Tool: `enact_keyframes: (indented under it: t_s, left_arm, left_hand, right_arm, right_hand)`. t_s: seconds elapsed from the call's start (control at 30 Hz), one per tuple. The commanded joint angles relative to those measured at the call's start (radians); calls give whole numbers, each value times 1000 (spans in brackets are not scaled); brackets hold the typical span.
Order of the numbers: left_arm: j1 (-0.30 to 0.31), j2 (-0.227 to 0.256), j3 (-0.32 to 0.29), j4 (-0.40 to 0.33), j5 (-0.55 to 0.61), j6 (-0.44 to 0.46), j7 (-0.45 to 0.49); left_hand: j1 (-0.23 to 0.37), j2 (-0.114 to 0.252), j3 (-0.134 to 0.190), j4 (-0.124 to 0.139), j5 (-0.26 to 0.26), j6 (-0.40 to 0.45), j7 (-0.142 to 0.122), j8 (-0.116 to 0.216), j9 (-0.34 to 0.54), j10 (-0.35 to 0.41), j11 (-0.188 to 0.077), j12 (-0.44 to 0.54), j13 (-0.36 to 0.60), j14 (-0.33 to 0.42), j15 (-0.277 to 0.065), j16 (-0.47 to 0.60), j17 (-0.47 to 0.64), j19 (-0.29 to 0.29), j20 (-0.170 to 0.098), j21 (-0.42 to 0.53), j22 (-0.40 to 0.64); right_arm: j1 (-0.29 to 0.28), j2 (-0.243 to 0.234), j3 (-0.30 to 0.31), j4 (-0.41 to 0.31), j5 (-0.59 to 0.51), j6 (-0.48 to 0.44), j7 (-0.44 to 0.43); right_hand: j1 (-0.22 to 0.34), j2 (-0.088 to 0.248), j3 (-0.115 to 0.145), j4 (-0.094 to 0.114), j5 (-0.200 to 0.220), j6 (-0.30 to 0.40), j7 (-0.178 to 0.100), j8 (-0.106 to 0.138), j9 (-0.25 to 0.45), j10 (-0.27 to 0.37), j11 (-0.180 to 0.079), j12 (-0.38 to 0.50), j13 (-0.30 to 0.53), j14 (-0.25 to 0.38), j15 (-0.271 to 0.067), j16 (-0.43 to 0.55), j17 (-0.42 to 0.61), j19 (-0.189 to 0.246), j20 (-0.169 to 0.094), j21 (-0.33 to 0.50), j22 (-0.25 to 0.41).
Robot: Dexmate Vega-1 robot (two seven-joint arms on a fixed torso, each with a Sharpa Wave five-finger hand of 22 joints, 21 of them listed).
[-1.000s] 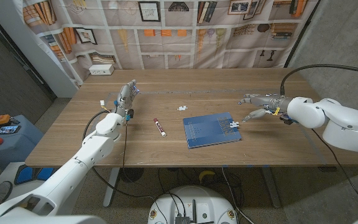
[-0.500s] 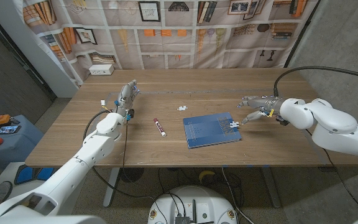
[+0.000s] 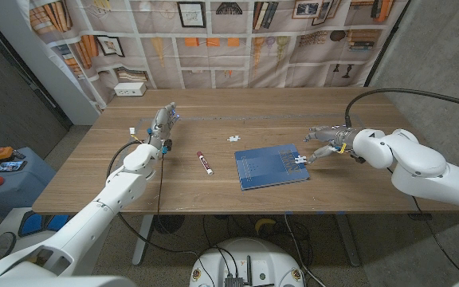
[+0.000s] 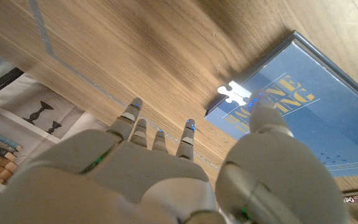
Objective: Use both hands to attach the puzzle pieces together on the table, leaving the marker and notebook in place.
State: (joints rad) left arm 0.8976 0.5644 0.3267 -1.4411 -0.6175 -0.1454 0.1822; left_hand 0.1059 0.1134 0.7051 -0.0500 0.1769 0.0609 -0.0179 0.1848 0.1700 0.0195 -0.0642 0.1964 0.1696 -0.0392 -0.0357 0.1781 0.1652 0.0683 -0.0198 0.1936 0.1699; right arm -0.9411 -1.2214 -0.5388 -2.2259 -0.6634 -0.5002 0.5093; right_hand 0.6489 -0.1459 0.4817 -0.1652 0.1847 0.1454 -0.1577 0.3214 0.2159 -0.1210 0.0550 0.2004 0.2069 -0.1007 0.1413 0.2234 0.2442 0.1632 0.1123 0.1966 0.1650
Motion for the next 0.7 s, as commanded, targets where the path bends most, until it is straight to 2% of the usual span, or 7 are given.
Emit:
enact_keyframes:
  t_s: [0.03,0.3,0.7]
  left_arm:
    - [3,3,3,-10,-3,14,5]
    - [6,4,3,-15,-2,19,10]
    - [6,0,8,-13,-3,21,8]
  left_hand:
    - [14,71,2,-3,-3,10,0,-3,4,2,-1,-4,5,-1,-9,1,4,9,-3,0,2]
    - [14,72,2,-2,-3,11,1,-3,4,2,-1,-4,5,-1,-9,1,4,10,-3,0,2]
    - [15,72,1,-1,-3,12,1,-3,4,2,-2,-5,5,0,-8,2,4,11,-3,0,2]
  right_arm:
    - [-3,37,-33,3,-94,-28,15]
    - [-22,52,-38,15,-139,-23,-14]
    - [-48,63,-33,39,-170,10,-56]
  right_hand:
    - [-8,-6,-5,0,-5,19,-6,14,3,17,-3,12,5,14,-3,13,6,19,0,7,2]
    - [-2,-10,-12,-2,-5,54,-16,33,4,43,-15,17,3,42,-18,23,8,49,-9,10,2]
    - [48,-15,-10,-15,6,99,-42,58,5,74,-31,20,1,76,-38,31,4,84,-27,10,2]
